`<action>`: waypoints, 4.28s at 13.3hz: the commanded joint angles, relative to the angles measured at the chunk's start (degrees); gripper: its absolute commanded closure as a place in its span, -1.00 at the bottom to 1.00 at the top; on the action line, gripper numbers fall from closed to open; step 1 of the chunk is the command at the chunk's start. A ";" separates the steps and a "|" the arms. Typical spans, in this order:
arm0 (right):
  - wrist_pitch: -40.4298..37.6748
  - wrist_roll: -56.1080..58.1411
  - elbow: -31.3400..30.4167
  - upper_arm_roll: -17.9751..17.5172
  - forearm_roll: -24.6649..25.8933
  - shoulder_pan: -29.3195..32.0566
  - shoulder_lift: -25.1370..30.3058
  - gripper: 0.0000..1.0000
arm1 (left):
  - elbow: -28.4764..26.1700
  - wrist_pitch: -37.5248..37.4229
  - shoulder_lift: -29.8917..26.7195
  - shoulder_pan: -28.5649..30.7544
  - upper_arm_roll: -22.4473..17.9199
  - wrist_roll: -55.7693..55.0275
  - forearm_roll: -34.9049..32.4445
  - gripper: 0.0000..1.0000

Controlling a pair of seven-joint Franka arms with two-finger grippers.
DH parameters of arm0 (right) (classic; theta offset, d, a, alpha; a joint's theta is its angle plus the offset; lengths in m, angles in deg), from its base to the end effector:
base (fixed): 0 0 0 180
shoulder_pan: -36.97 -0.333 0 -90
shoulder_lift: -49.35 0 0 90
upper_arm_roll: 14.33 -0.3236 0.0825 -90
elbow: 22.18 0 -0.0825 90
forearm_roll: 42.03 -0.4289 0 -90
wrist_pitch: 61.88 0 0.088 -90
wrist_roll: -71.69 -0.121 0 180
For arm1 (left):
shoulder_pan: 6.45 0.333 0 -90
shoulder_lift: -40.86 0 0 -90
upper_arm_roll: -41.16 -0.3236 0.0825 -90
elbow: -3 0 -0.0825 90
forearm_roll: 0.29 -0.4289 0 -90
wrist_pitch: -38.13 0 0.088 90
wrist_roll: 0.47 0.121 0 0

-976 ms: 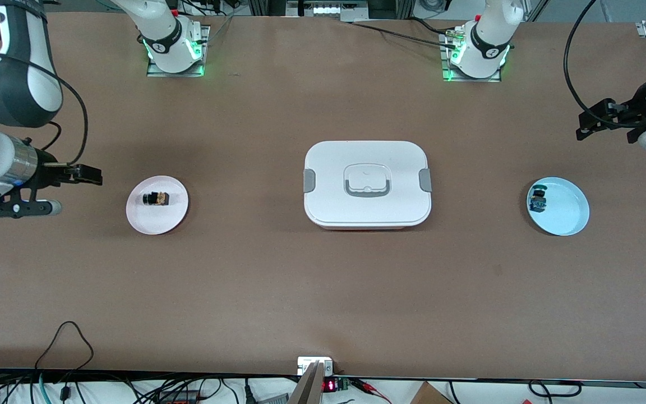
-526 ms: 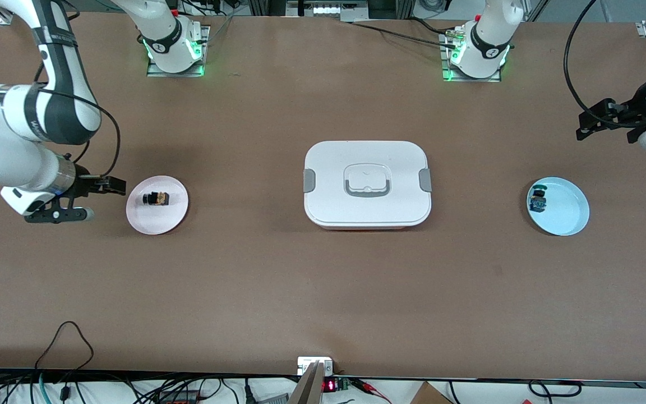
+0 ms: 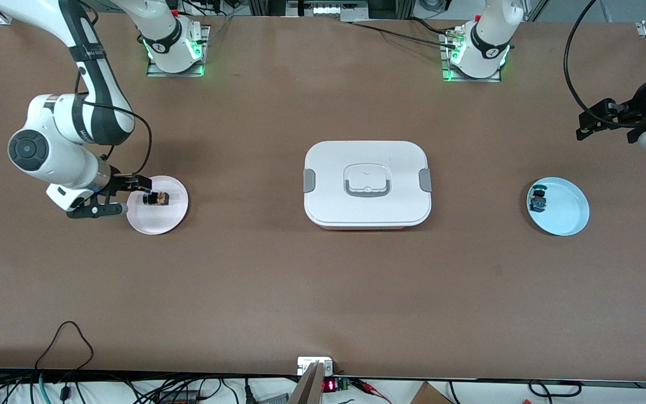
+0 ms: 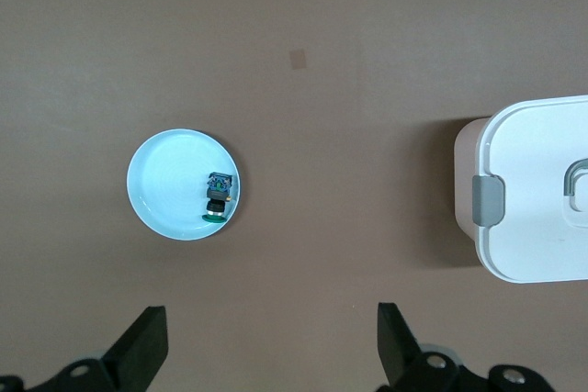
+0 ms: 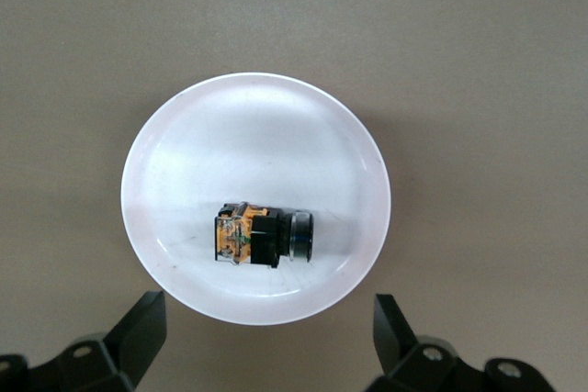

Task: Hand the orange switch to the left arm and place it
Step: 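Move the right gripper over the orange switch on the white plate, then lower the right gripper and close it on the orange switch, then lift the orange switch with the right gripper over the white box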

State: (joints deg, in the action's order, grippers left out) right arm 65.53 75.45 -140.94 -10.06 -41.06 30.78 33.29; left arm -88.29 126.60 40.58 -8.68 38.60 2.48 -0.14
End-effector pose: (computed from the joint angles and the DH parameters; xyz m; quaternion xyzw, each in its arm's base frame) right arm 0.6026 0.0194 0.2465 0.9962 0.0558 -0.0645 0.0157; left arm 0.5937 0.0032 0.6071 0.9995 -0.0229 -0.0221 0.0021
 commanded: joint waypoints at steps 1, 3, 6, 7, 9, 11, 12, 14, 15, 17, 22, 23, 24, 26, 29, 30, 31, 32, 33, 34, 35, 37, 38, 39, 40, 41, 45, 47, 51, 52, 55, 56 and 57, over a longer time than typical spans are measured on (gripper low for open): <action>2.66 0.63 -0.94 -0.22 0.26 -0.14 -1.77 -1.00 | 1.99 -1.11 0.90 -0.23 0.01 -0.58 -0.24 -1.00; 3.89 0.72 -1.47 -0.31 0.34 -0.14 -2.83 -1.00 | 1.99 -1.11 0.99 -0.23 0.10 -0.58 -0.24 -1.00; 4.07 0.72 -1.65 -0.31 0.52 -0.23 -4.05 -1.00 | 1.99 -1.11 0.90 -0.23 0.01 -0.58 -0.24 -1.00; 4.25 0.72 -1.65 -0.31 0.52 -0.23 -4.50 -1.00 | 1.99 -1.11 0.90 -0.23 0.01 -0.58 -0.24 -1.00; 5.03 0.81 -1.65 -0.40 0.61 -0.23 -5.72 -1.00 | 1.99 -1.20 0.90 -0.23 0.01 -0.58 -0.24 -1.00; 5.83 0.90 -1.65 -0.40 0.70 -0.23 -6.87 -1.00 | 1.99 -1.20 0.99 -0.14 0.01 -0.58 -0.24 -1.00; 5.83 1.24 -1.65 -0.40 0.70 -0.23 -7.31 -1.00 | 2.07 -1.11 0.99 -0.31 0.01 -0.58 -0.24 -1.00; 6.00 1.25 -1.65 -0.40 0.70 -0.32 -7.92 -1.00 | 2.07 -1.11 1.16 -0.40 0.10 -0.58 -0.24 -1.00; 6.61 1.25 -1.65 -0.40 0.70 -0.32 -8.28 -1.00 | 2.68 -1.11 1.25 -0.40 0.10 -0.58 -0.24 -1.00; 7.84 1.25 -1.65 -0.40 0.70 -0.32 -9.33 -1.00 | 3.83 -1.11 1.86 -0.76 0.10 -0.58 -0.33 -1.00; 9.25 1.25 -1.21 -0.40 0.70 -0.41 -10.74 -1.00 | 3.92 -1.20 2.04 -0.76 0.10 -0.58 -0.33 -1.00; 9.26 1.25 -1.12 -0.40 0.61 -0.58 -11.00 -1.00 | 3.92 -1.20 1.96 -0.76 0.10 -0.58 -0.33 -1.00; 9.34 1.25 -1.04 -0.40 0.61 -0.58 -11.09 -1.00 | 3.92 -1.20 1.95 -0.76 0.10 -0.58 -0.24 -1.00; 9.43 1.16 -1.04 -0.40 0.43 -0.58 -11.53 -1.00 | 3.92 -1.20 1.95 -0.76 0.10 -0.58 -0.24 -1.00; 10.31 1.25 -1.04 -0.40 0.34 -0.49 -11.97 -0.91 | 3.92 -1.20 1.95 -0.76 0.10 -0.58 -0.24 -1.00; 10.31 1.25 -1.04 -0.40 0.34 -0.49 -11.97 -0.78 | 3.92 -1.20 1.95 -0.76 0.10 -0.58 -0.24 -1.00; 10.05 1.16 -1.04 -0.40 0.34 -0.49 -11.88 -0.20 | 3.92 -1.20 1.95 -0.76 0.10 -0.58 -0.24 -1.00; 10.22 1.16 -1.04 -0.31 0.34 -0.49 -11.88 0.11 | 4.01 -1.20 1.95 -0.76 0.10 -0.58 -0.24 -1.00; 10.05 1.33 -0.77 -0.31 0.52 -0.41 -11.71 0.35 | 4.01 -1.20 1.95 -0.76 0.19 -0.58 -0.24 -1.00; 9.87 1.25 -0.51 -0.31 0.52 -0.32 -11.53 0.53 | 4.01 -1.20 1.95 -0.76 0.19 -0.58 -0.24 -1.00; 9.87 1.25 -0.42 -0.31 0.52 -0.23 -11.27 0.64 | 4.01 -1.20 1.95 -0.76 0.36 -0.58 -0.24 -1.00; 9.52 1.95 0.28 -0.40 0.35 0.03 -10.31 0.78 | 3.92 -1.20 1.95 -0.76 0.45 -0.58 -0.24 -1.00; 9.09 1.95 0.37 -0.31 0.34 0.12 -9.26 0.85 | 3.92 -1.20 1.95 -0.76 0.45 -0.58 -0.24 -1.00; 8.12 1.95 1.07 -0.31 0.34 0.12 -8.46 0.85 | 4.01 -1.20 1.87 -0.76 0.45 -0.67 -0.24 -1.00; 6.81 1.95 1.77 -0.40 0.34 0.03 -7.76 0.90 | 4.01 -1.20 1.95 -0.76 0.45 -0.67 -0.24 -1.00; 5.14 1.95 3.08 -0.40 0.34 -0.05 -7.06 0.93 | 4.01 -1.20 1.95 -0.76 0.45 -0.67 -0.24 -1.00; -3.47 6.60 10.63 -1.36 -0.88 -0.23 -5.29 0.95 | 4.01 -1.28 1.95 -0.76 0.54 -0.67 -0.41 -1.00; -7.34 6.87 14.59 -1.98 -2.99 -0.23 -5.20 0.97 | 4.01 -1.28 1.95 -0.76 0.63 -0.67 -0.42 -1.00; -10.77 10.83 22.33 -3.65 -9.40 -0.32 -4.94 1.00 | 4.01 -1.28 1.95 -0.76 0.71 -0.67 -0.42 -1.00; -12.26 10.83 23.39 -4.09 -10.89 -0.40 -4.68 1.00 | 4.01 -1.28 1.95 -0.76 0.71 -0.67 -0.50 -1.00; -15.08 12.48 26.03 -5.14 -14.42 -0.49 -3.10 1.00 | 4.01 -1.28 1.95 -0.76 0.71 -0.67 -0.42 -1.00; -15.26 15.63 26.82 -6.19 -14.42 -0.49 -2.31 1.00 | 4.01 -1.28 1.95 -0.76 0.71 -0.67 -0.42 -1.00; -15.26 18.71 26.91 -6.46 -14.51 -0.58 -1.61 1.00 | 4.01 -1.28 1.95 -0.76 0.71 -0.58 -0.42 -1.00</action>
State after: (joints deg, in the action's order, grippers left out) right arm 51.81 89.11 -114.99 -15.46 -54.34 29.98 30.07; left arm -86.59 126.60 41.39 -9.01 39.37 2.48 -0.14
